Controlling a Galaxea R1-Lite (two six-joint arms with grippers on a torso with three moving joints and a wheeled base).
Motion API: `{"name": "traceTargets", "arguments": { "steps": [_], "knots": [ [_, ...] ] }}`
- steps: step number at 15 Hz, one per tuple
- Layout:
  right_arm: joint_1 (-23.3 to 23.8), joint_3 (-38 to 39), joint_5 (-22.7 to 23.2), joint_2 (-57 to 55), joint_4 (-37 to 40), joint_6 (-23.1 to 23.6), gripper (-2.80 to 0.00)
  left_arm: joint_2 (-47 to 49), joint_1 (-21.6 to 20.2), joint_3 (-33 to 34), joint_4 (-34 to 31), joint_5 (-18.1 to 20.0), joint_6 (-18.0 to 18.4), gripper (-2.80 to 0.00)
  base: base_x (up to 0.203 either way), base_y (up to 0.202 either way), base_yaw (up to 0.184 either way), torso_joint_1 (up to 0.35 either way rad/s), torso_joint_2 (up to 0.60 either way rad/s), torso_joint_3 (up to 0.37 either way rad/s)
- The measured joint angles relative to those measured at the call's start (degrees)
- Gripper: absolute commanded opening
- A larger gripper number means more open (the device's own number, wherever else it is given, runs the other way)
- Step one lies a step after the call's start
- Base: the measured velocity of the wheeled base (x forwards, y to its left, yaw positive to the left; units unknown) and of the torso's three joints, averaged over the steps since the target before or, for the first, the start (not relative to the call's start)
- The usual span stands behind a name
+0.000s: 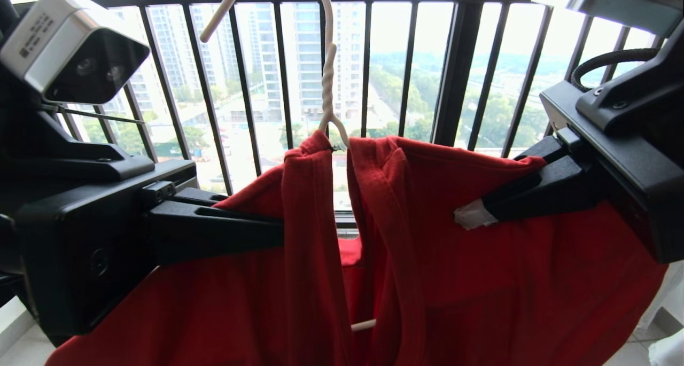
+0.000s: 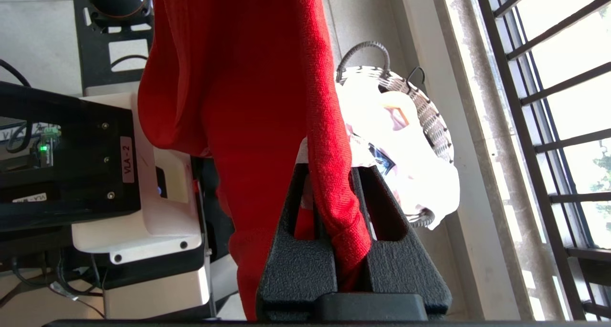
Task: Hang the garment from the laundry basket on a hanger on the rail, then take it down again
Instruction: Hang the clothes rack on the clothesline
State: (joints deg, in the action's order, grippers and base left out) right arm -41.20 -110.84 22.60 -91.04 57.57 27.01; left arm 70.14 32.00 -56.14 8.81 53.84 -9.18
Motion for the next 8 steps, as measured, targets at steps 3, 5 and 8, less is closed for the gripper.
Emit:
{"name": "traceTargets", "arguments": {
  "steps": [3, 5, 8],
  "knots": [
    [0.0, 0.1, 0.0, 0.0, -0.8, -0.9, -2.8, 0.0, -0.1, 0.0, -0.1, -0.3, 1.4, -2.8, 0.0, 0.0, 0.0, 0.0, 0.0, 0.0],
    [0.0, 0.4, 0.1, -0.1, -1.1, -1.5, -2.8, -0.1, -1.1, 0.0, -0.1, -0.7, 2.9, -2.8, 0.0, 0.0, 0.0, 0.0, 0.0, 0.0],
    [0.0, 1.0, 0.2, -0.4, -3.0, -1.5, -2.8, -0.1, -3.1, -0.1, 0.0, -0.8, 3.8, 0.0, 0.0, 0.0, 0.0, 0.0, 0.0, 0.0]
  ]
}}
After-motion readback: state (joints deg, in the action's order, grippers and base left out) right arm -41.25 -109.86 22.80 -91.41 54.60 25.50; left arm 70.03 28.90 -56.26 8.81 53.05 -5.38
